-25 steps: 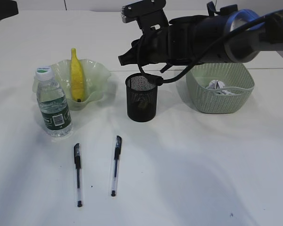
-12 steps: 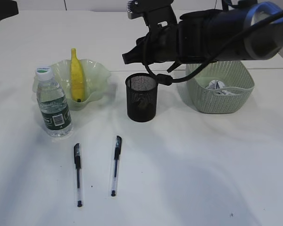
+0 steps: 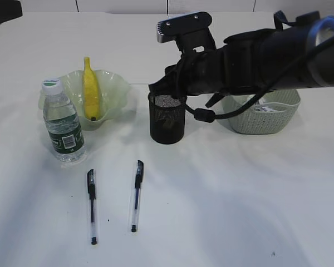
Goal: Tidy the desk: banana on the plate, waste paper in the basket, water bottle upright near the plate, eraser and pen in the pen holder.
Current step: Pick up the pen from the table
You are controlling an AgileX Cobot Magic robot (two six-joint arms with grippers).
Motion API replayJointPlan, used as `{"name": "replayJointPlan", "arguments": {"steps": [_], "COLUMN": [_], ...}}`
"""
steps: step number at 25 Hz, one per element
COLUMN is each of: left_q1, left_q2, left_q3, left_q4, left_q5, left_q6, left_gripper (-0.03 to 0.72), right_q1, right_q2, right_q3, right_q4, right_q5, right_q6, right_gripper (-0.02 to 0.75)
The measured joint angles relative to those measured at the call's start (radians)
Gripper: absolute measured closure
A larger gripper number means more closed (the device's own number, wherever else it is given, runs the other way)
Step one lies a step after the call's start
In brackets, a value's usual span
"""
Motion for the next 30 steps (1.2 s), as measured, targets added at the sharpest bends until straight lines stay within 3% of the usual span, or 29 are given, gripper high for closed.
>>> {"name": "replayJointPlan", "arguments": {"steps": [16, 25, 30], "left_q1": [0.0, 0.0, 0.0], "left_q2": [-0.002, -0.002, -0.02], "left_q3": [0.0, 0.0, 0.0], "left_q4": [0.005, 0.072, 0.181], "left_q5": [0.065, 0.065, 0.065], "left_q6": [-0.006, -0.048, -0.092], "left_gripper": [0.183, 0.183, 0.183], "right_q1": [0.0, 0.0, 0.016], "right_q2": [-0.142, -0.201, -0.215], "right_q3": [0.185, 0.256, 0.262], "right_q4": [0.0, 0.0, 0.0], "right_q5": [0.0, 0.0, -0.002], "right_q6": [-0.002, -0.002, -0.002], "right_gripper": [0.489, 0.489, 0.489]}}
